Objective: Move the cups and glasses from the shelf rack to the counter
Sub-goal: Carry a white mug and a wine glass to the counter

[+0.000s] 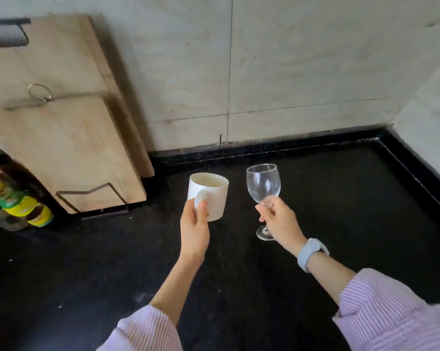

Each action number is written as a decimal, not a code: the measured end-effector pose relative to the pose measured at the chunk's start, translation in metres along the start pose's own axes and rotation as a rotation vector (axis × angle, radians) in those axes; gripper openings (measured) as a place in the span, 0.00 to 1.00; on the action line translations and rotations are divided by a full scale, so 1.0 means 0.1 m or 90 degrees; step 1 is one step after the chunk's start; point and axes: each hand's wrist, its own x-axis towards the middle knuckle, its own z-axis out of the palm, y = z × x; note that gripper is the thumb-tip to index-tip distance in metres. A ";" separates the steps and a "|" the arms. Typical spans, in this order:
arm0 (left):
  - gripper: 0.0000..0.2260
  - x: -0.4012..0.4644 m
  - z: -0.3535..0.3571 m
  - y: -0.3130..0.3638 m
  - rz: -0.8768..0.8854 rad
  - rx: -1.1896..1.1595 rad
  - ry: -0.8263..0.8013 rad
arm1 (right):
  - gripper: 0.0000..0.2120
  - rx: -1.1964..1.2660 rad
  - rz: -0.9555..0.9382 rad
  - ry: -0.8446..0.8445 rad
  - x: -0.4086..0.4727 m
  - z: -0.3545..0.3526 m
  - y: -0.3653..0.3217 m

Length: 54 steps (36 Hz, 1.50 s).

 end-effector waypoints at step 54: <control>0.30 1.29 0.67 -0.76 0.024 0.171 -0.029 | 0.15 0.034 -0.040 0.082 2.15 0.50 0.19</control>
